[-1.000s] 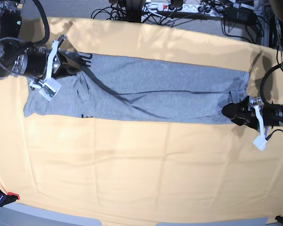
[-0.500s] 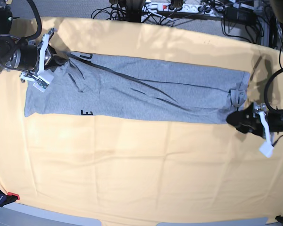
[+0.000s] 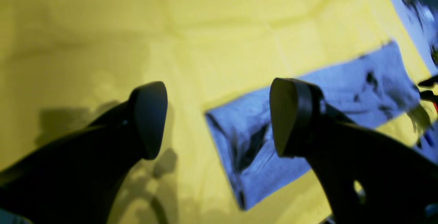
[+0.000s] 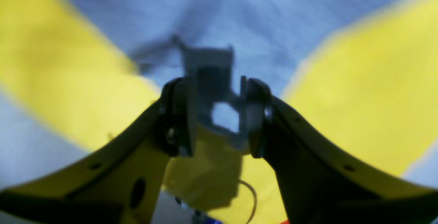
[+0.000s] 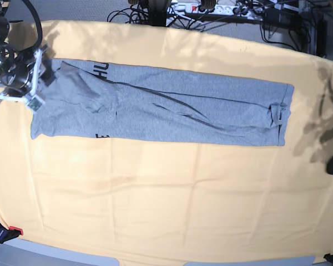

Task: Layout the t-shirt on the table in an organized manner, then fold the t-shirt properly
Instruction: 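Open both grippers and lift them off the folded shirt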

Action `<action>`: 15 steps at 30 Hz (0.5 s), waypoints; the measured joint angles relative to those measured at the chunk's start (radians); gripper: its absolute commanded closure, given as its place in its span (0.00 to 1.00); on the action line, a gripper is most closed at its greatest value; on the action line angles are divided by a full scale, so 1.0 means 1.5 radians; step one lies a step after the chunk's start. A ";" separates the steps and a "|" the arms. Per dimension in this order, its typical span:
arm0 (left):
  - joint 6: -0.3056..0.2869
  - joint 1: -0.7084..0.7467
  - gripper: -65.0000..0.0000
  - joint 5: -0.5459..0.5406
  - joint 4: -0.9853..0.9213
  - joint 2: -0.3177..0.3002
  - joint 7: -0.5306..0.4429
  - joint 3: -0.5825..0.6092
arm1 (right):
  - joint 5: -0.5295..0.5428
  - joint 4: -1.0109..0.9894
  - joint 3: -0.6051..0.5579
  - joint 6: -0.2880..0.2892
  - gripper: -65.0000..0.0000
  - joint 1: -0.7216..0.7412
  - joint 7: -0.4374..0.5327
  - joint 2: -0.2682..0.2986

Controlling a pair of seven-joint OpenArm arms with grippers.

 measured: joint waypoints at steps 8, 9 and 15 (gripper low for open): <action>0.000 0.064 0.26 0.000 0.000 -0.022 -0.001 -0.119 | -0.060 0.005 0.044 -0.099 0.93 0.019 0.080 -0.005; 0.000 0.075 0.26 0.000 0.000 -0.022 -0.002 -0.126 | -0.081 0.005 0.055 -0.121 0.95 0.026 0.082 -0.005; -0.001 0.145 0.26 0.001 0.000 -0.017 0.001 -0.167 | 0.017 0.005 0.092 -0.075 1.00 0.030 0.098 -0.015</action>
